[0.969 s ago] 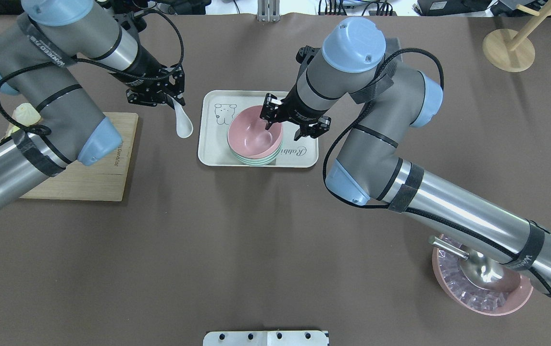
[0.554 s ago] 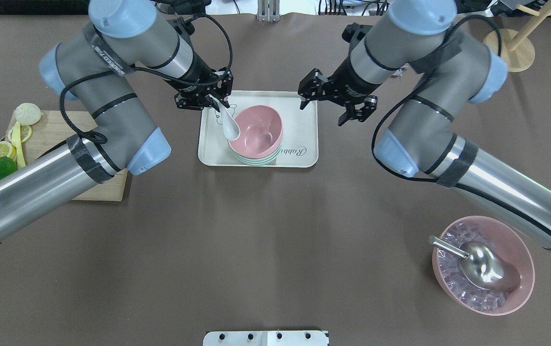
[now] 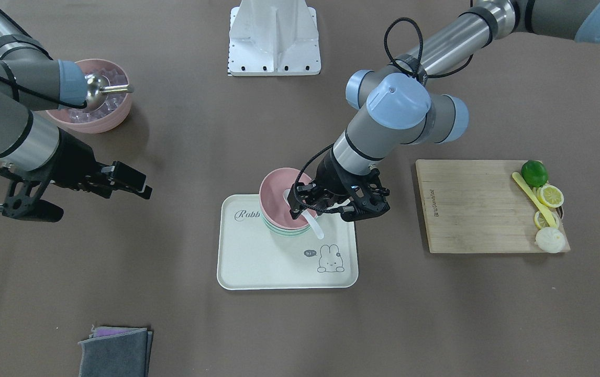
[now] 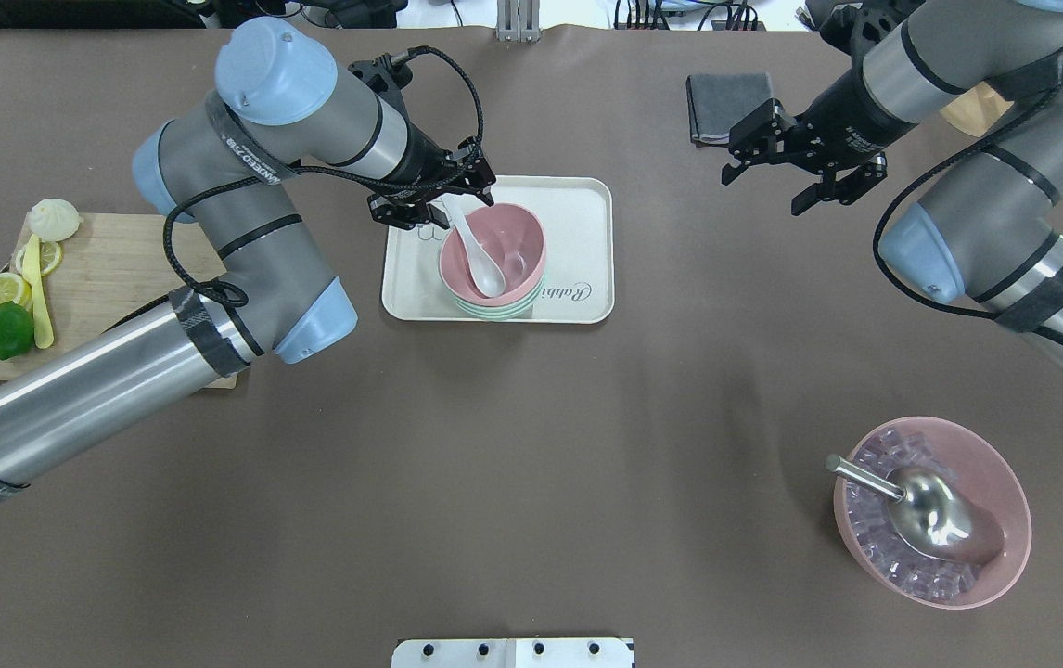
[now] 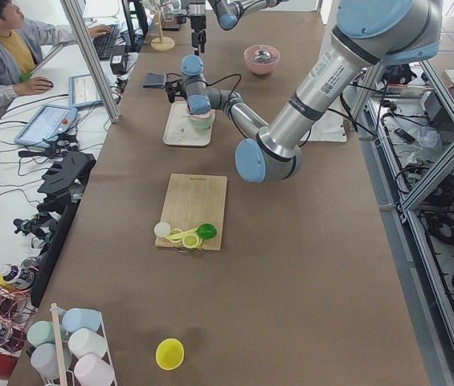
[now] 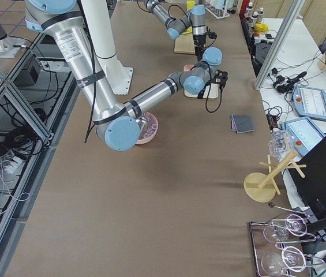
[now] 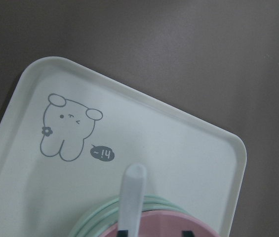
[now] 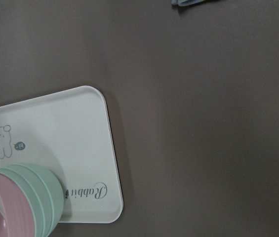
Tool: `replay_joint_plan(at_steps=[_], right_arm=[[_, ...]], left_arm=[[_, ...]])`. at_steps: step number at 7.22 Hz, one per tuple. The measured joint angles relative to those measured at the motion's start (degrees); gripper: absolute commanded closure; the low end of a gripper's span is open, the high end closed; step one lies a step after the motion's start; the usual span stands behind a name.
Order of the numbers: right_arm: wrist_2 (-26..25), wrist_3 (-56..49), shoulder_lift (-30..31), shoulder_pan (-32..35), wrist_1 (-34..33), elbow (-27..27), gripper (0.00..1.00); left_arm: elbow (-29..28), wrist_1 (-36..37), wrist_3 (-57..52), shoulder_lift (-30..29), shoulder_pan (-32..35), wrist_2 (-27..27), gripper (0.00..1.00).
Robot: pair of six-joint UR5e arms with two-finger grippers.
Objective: Stack pink bowl on green and place spoon
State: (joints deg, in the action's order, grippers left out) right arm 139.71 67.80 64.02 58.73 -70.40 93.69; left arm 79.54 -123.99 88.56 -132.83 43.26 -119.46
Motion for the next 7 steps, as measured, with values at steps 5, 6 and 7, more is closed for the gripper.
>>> replay_joint_plan(at_steps=[5, 6, 7], right_arm=[[-0.64, -32.27, 10.51, 12.86, -7.59, -1.69, 0.00], [-1.43, -42.23, 11.75, 16.16, -11.35, -2.71, 0.00], [-2.01, -50.34, 12.41, 19.19, -13.95, -4.31, 0.00]], left_arm=[[16.08, 16.19, -50.17, 26.06, 17.41, -8.33, 0.02], [16.44, 18.15, -60.71, 29.96, 21.78, -9.11, 0.02], [16.37, 20.99, -69.15, 32.31, 25.70, -9.68, 0.02]])
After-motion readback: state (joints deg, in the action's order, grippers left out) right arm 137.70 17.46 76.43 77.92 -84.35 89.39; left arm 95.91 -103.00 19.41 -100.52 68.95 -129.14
